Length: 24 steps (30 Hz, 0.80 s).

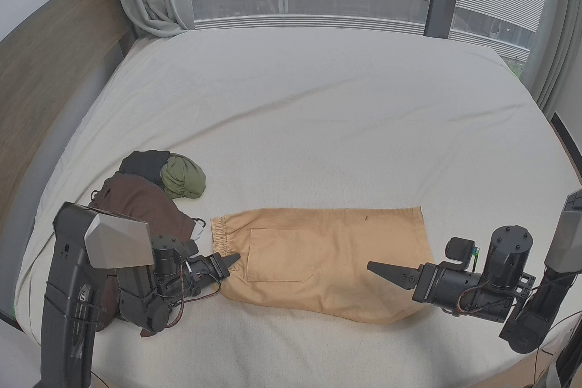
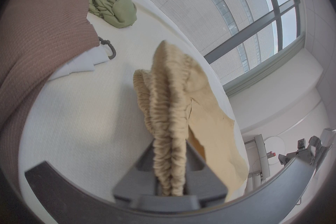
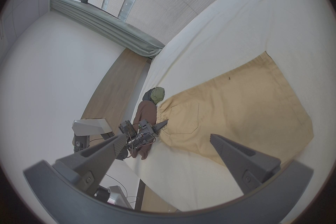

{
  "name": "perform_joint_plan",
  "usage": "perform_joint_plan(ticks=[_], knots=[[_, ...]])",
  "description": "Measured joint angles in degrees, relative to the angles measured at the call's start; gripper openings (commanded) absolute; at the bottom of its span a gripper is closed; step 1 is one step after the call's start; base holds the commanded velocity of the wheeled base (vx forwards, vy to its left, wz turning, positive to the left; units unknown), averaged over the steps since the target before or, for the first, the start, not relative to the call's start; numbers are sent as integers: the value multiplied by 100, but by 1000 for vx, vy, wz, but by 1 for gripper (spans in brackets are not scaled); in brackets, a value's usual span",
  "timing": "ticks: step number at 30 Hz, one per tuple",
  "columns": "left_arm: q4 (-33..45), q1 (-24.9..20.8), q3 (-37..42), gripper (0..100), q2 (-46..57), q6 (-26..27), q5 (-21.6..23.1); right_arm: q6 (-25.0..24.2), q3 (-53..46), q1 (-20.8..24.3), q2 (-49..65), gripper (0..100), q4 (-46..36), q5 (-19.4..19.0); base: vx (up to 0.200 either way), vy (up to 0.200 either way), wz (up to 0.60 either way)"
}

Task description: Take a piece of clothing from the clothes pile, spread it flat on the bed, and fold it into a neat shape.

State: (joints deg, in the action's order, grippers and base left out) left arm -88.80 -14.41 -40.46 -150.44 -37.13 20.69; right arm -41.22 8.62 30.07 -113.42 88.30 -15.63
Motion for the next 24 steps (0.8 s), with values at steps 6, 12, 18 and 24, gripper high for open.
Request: perform_joint_plan(ticks=[6,12,18,24], knots=[[-11,39,130,0,45,-323,33,0,15,-45,-20,100,2,1,0,0,0],[-7,68,325,0,267,-479,93,-2,33,-80,-39,100,0,0,0,0,0],[-7,195,466,0,614,-661,110,0,35,-89,-46,100,0,1,0,0,0],[-13,369,651,0,907,-701,118,-2,35,-89,-68,100,2,0,0,0,0]])
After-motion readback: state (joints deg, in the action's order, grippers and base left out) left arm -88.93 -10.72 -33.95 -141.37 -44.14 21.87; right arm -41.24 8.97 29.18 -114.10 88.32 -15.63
